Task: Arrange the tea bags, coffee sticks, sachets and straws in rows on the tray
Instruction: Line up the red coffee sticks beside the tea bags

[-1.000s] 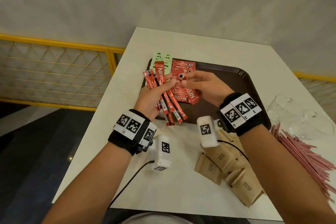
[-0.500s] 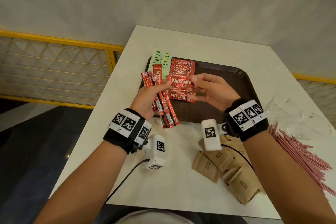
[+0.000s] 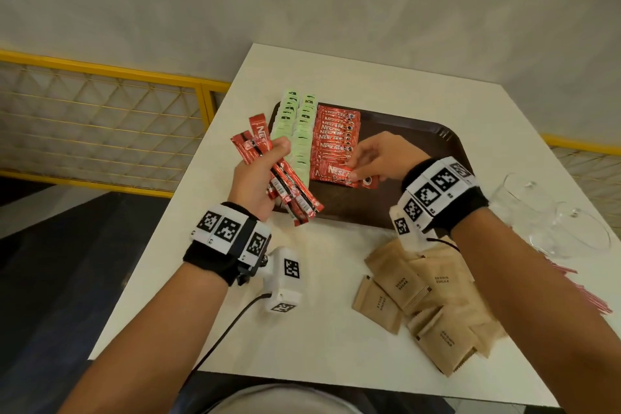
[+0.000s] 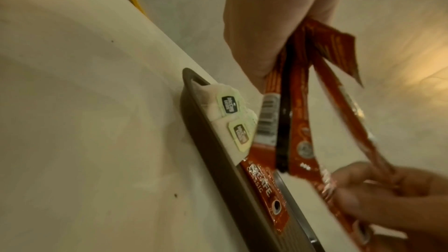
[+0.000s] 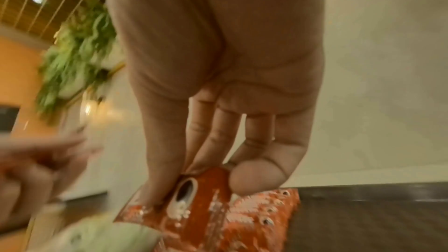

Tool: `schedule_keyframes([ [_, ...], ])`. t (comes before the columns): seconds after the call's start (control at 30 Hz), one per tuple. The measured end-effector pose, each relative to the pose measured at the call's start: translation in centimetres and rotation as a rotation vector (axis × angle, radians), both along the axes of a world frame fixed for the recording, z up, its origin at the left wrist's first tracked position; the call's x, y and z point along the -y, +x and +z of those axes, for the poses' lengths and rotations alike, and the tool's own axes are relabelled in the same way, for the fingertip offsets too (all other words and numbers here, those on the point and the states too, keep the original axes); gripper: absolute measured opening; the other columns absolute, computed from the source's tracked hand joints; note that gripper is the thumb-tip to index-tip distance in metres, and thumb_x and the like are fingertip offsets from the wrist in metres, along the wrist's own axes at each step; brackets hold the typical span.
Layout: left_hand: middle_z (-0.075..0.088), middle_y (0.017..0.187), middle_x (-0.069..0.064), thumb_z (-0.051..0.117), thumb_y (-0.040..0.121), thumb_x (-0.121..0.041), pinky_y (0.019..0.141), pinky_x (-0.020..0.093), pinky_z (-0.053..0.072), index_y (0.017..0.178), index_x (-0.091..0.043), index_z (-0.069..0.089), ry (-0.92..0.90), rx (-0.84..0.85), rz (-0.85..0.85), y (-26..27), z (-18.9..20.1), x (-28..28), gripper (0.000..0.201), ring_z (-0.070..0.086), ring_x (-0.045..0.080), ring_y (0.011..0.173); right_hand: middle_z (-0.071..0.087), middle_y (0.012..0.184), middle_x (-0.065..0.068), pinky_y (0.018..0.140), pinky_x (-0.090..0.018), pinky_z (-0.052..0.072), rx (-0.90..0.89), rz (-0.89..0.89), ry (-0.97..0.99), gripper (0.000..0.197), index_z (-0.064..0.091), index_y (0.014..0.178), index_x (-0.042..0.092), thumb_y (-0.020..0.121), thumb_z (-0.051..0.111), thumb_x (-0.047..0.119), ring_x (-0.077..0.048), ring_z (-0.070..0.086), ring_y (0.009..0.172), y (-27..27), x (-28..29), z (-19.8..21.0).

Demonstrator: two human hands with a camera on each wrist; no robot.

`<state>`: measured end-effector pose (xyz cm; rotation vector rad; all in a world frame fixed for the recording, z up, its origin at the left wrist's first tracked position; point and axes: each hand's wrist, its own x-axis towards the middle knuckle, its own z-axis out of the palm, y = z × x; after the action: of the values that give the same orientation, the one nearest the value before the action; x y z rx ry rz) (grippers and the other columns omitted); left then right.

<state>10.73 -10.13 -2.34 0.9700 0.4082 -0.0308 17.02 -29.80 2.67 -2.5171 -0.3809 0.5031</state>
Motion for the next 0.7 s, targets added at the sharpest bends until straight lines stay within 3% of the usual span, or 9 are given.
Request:
schedule_keyframes([
  [0.1,0.069,0.112,0.01,0.073,0.077,-0.022,0.094,0.052,0.048,0.117,-0.009,0.064,-0.036,0.013,-0.001,-0.1,-0.2,-0.3,0.043,0.066,0.03,0.103,0.063,0.076,0.005,0.055,-0.016,0.042,0.022,0.051,-0.199,0.011,0.066,0.085,0.014,0.077,0.075,0.015,-0.005,0.054,0.062,1.0,-0.9,-1.2],
  [0.23,0.068,0.115,0.01,0.072,0.078,-0.022,0.097,0.053,0.046,0.119,-0.009,0.062,-0.075,0.017,-0.015,-0.3,-0.4,-0.3,0.044,0.064,0.03,0.106,0.062,0.087,0.0,0.068,-0.027,0.052,0.028,0.062,-0.311,0.013,0.064,0.086,0.015,0.078,0.074,0.016,-0.012,0.058,0.071,2.2,-2.1,-2.0],
  [0.4,0.069,0.112,0.009,0.068,0.083,-0.02,0.094,0.051,0.048,0.118,-0.009,0.062,-0.103,0.031,-0.011,-0.4,-0.4,-0.7,0.037,0.067,0.028,0.102,0.061,0.086,0.002,0.059,-0.024,0.046,0.058,0.081,-0.385,0.013,0.062,0.083,0.017,0.078,0.074,0.02,-0.008,0.053,0.061,2.9,-2.9,-2.6],
  [0.5,0.071,0.107,0.007,0.068,0.083,-0.02,0.093,0.05,0.049,0.111,-0.012,0.064,-0.11,0.029,-0.009,-0.3,-0.4,-0.7,0.03,0.067,0.027,0.1,0.061,0.084,0.004,0.063,-0.027,0.045,0.091,0.084,-0.434,0.013,0.063,0.082,0.019,0.077,0.074,0.024,-0.012,0.056,0.071,3.1,-3.3,-3.0],
  [0.6,0.073,0.089,0.0,0.066,0.085,-0.019,0.09,0.046,0.052,0.098,-0.014,0.066,-0.119,0.031,-0.014,-0.2,-0.4,-0.6,0.014,0.068,0.025,0.096,0.06,0.086,0.004,0.066,-0.028,0.043,0.119,0.079,-0.454,0.014,0.064,0.086,0.019,0.078,0.074,0.026,-0.015,0.057,0.08,3.1,-3.7,-3.4],
  [0.7,0.073,0.089,0.0,0.065,0.086,-0.019,0.087,0.044,0.054,0.098,-0.014,0.065,-0.115,0.036,-0.014,-0.3,-0.3,-0.6,0.012,0.069,0.024,0.095,0.061,0.09,0.002,0.067,-0.029,0.043,0.126,0.073,-0.442,0.014,0.062,0.084,0.019,0.078,0.073,0.024,-0.016,0.057,0.082,3.2,-3.8,-3.6],
])
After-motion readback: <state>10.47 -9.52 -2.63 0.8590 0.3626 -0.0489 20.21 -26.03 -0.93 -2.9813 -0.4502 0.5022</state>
